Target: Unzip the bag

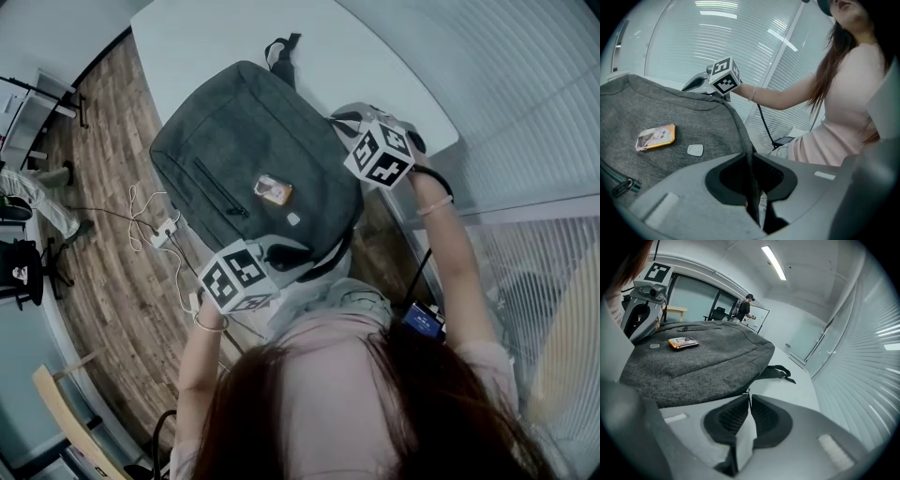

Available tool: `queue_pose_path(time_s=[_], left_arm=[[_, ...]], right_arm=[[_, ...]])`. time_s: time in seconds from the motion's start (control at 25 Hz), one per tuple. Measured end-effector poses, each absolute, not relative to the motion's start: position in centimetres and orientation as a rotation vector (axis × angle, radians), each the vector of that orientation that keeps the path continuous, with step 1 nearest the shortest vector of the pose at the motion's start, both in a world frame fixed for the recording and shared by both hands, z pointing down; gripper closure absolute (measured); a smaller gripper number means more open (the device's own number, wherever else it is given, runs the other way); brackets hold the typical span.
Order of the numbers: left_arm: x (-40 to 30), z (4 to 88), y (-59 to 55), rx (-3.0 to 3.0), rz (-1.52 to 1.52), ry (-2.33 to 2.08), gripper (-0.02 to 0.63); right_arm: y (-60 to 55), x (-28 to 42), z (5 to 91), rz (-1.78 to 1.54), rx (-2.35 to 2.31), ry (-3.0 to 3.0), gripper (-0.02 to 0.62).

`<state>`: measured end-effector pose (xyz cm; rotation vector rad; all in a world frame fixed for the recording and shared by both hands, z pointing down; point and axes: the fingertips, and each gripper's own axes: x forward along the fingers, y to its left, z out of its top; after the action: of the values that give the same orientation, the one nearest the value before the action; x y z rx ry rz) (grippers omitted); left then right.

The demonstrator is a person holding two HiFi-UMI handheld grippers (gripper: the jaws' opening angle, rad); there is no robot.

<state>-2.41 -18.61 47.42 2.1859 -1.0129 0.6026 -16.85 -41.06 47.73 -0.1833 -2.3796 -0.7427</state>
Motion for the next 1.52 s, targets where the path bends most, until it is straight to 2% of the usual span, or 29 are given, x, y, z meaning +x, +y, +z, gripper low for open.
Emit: queue_pose_path(time_s=[0.2,0.4,0.76,1.16,1.52], left_arm=[[-2.3,46.7,-18.2,2.213,0.555,-1.018,0.557],[-2.7,45.1,-18.3,2.252,0.516,-1.068,0.555],[-7.3,42.6,-18.5,2.254,0.424,-1.36,0.556],[-11.0,38.7,-18.5,2.169,0.165,-1.728,0.565],[-12.3,35.8,-16.7,2.068,0.05,-1.954,0.595]], right_arm=[[-40.9,-16.1,48.1,-0.701,-0.183,-2.365,0.572],[-41.3,-14.9,47.2,-0.64,-0.129,-2.392,0.541],[-40.2,-13.8,43.5,-0.477,0.036,-2.574,0.538],[-35.3,-11.1,39.1,-0.346,0.188,-2.728,0.589],[-29.7,-9.6,36.3,-0.27,0.282,-2.876,0.591]])
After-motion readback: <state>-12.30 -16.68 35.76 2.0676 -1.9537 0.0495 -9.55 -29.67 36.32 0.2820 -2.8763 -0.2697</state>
